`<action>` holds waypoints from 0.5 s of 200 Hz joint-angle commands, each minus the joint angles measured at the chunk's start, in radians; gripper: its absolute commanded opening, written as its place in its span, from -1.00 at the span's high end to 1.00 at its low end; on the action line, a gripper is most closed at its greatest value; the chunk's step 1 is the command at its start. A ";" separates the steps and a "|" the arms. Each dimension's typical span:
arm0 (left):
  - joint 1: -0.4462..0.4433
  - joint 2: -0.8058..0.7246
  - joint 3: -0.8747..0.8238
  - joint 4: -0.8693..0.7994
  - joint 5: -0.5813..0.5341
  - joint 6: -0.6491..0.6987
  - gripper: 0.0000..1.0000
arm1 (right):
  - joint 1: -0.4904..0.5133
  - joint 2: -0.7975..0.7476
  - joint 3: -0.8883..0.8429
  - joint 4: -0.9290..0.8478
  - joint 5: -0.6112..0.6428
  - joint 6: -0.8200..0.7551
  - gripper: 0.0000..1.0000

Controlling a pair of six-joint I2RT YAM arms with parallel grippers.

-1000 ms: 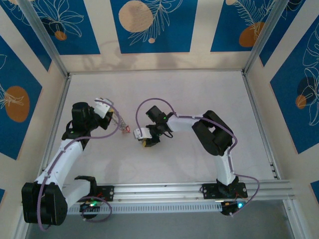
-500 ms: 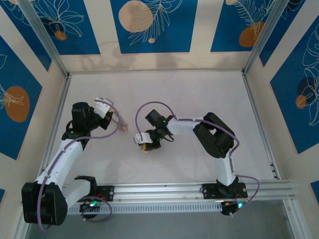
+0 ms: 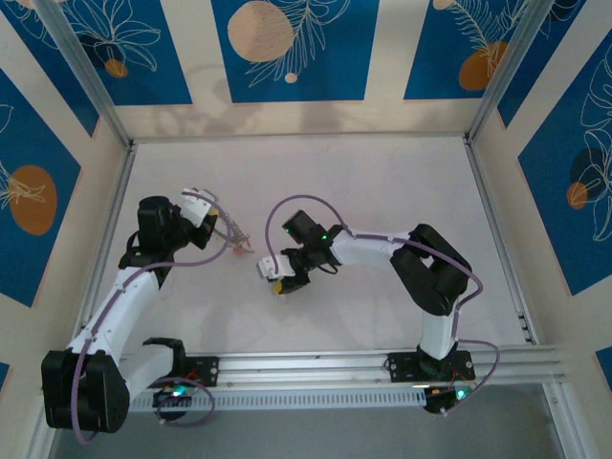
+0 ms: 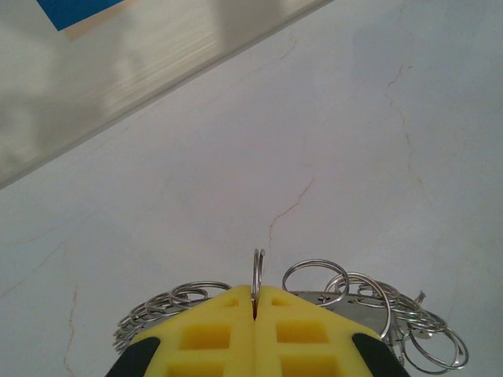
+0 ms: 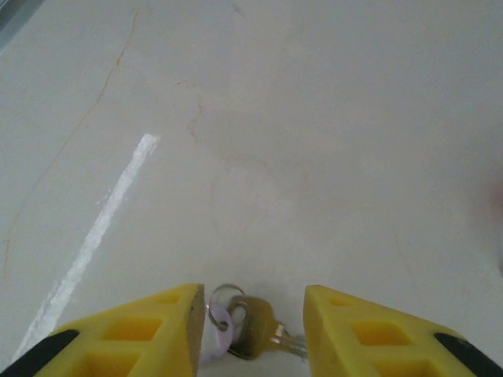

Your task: Put the keys on the keyring

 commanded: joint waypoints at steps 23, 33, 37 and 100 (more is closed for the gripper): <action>0.015 -0.020 -0.005 0.025 0.020 0.016 1.00 | 0.050 0.054 -0.018 0.044 0.086 0.018 0.12; 0.016 -0.019 -0.005 0.024 0.021 0.016 1.00 | 0.054 0.059 -0.029 0.076 0.128 0.019 0.10; 0.016 -0.020 -0.004 0.024 0.021 0.016 1.00 | 0.054 0.057 -0.039 0.094 0.145 0.018 0.11; 0.016 -0.020 -0.004 0.024 0.024 0.018 1.00 | 0.015 0.007 -0.122 0.154 0.140 0.018 0.12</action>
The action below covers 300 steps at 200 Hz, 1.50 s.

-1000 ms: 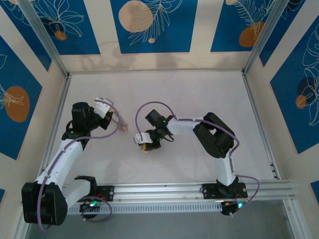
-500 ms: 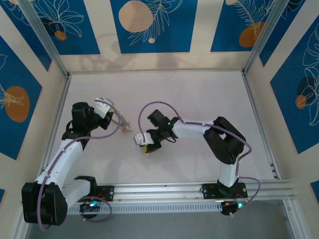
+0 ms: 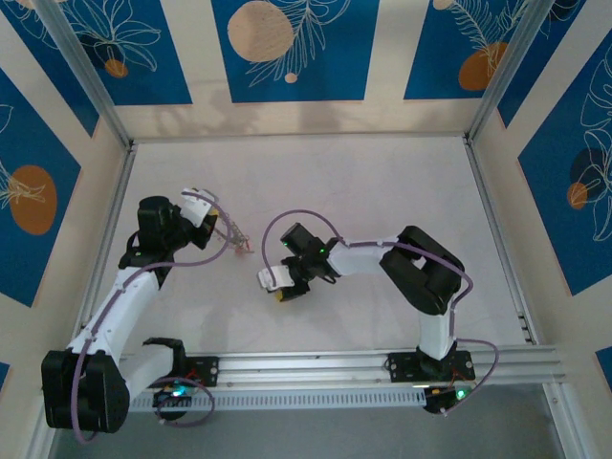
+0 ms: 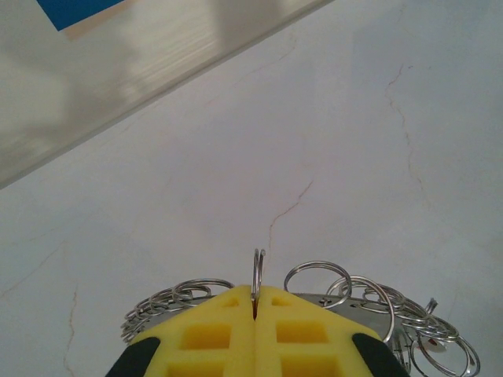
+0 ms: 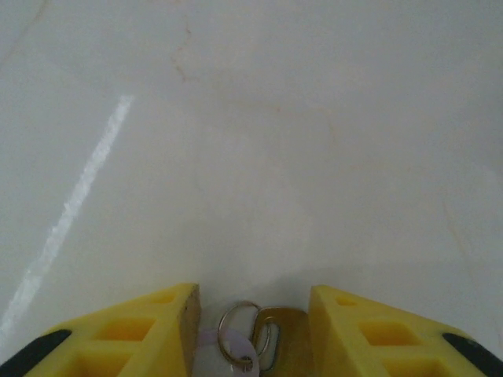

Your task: Put the keys on the keyring

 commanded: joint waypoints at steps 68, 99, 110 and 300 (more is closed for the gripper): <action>0.016 -0.014 -0.004 0.024 0.027 0.016 1.00 | -0.007 -0.047 -0.065 0.074 0.042 0.009 0.62; 0.016 -0.012 -0.005 0.025 0.027 0.017 1.00 | -0.023 -0.082 -0.087 0.135 0.045 0.026 0.69; 0.016 -0.012 -0.005 0.025 0.027 0.016 1.00 | -0.035 -0.089 -0.092 0.155 0.044 0.039 0.73; 0.015 -0.007 -0.004 0.021 0.032 0.022 1.00 | -0.019 -0.043 -0.083 0.104 0.117 -0.220 0.39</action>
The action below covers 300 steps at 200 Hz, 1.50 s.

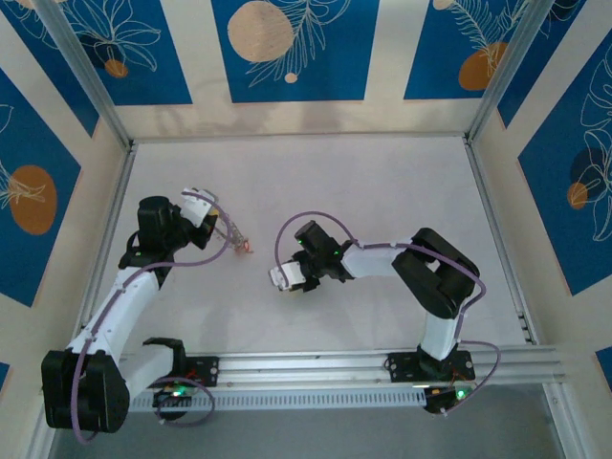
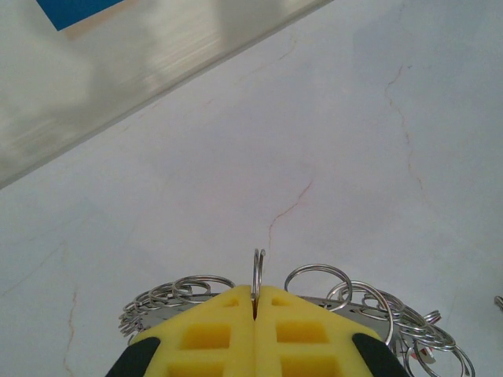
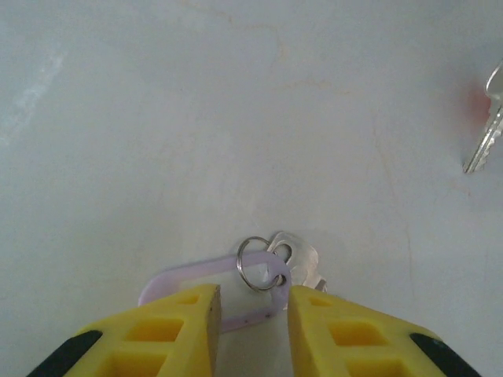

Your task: Put the keys on the keyring

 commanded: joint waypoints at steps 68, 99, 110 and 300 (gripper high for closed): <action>0.016 -0.006 -0.003 0.020 0.033 0.020 1.00 | 0.036 0.069 0.155 -0.156 0.021 -0.087 0.54; 0.016 -0.008 -0.003 0.019 0.031 0.021 1.00 | 0.034 0.102 0.214 -0.226 0.031 -0.062 0.56; 0.016 -0.008 -0.003 0.019 0.030 0.020 1.00 | 0.035 0.110 0.221 -0.233 0.035 -0.064 0.54; 0.016 -0.008 -0.004 0.018 0.030 0.021 1.00 | 0.048 0.171 0.313 -0.404 -0.014 -0.155 0.37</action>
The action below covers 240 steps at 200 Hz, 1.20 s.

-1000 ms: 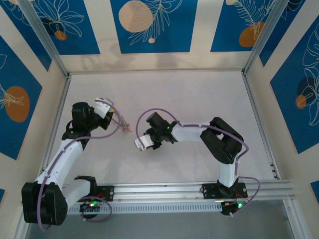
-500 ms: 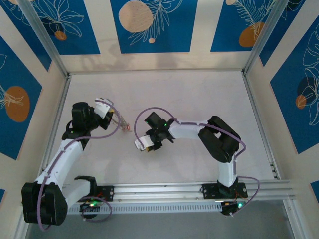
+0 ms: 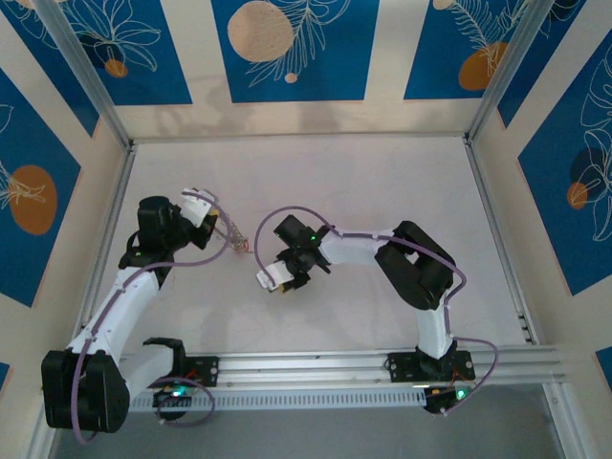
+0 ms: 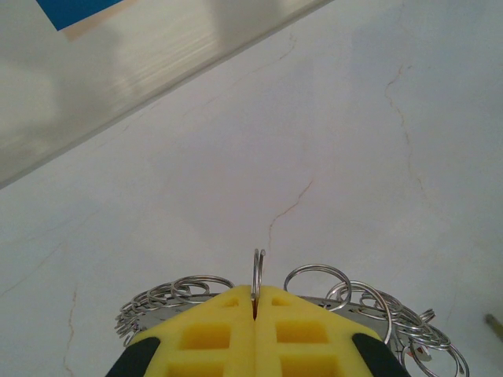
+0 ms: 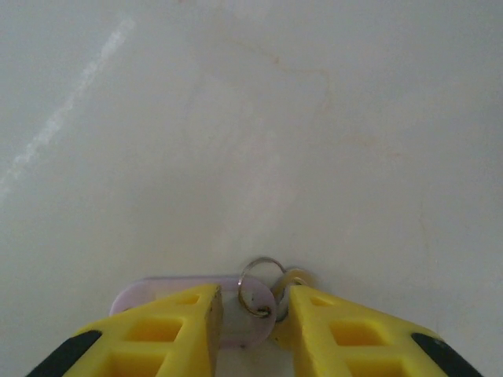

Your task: Put the keys on the keyring

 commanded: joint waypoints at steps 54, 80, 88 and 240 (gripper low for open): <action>0.016 -0.007 -0.005 0.018 0.029 0.020 1.00 | 0.014 0.053 0.041 -0.006 0.076 0.024 0.39; 0.016 -0.006 -0.005 0.019 0.031 0.020 1.00 | 0.017 0.034 0.041 0.051 0.084 0.072 0.43; 0.015 -0.006 -0.005 0.019 0.030 0.020 1.00 | 0.017 0.029 0.043 0.062 0.087 0.080 0.45; 0.016 -0.007 -0.005 0.017 0.031 0.020 1.00 | 0.051 0.057 -0.006 0.153 0.134 0.013 0.46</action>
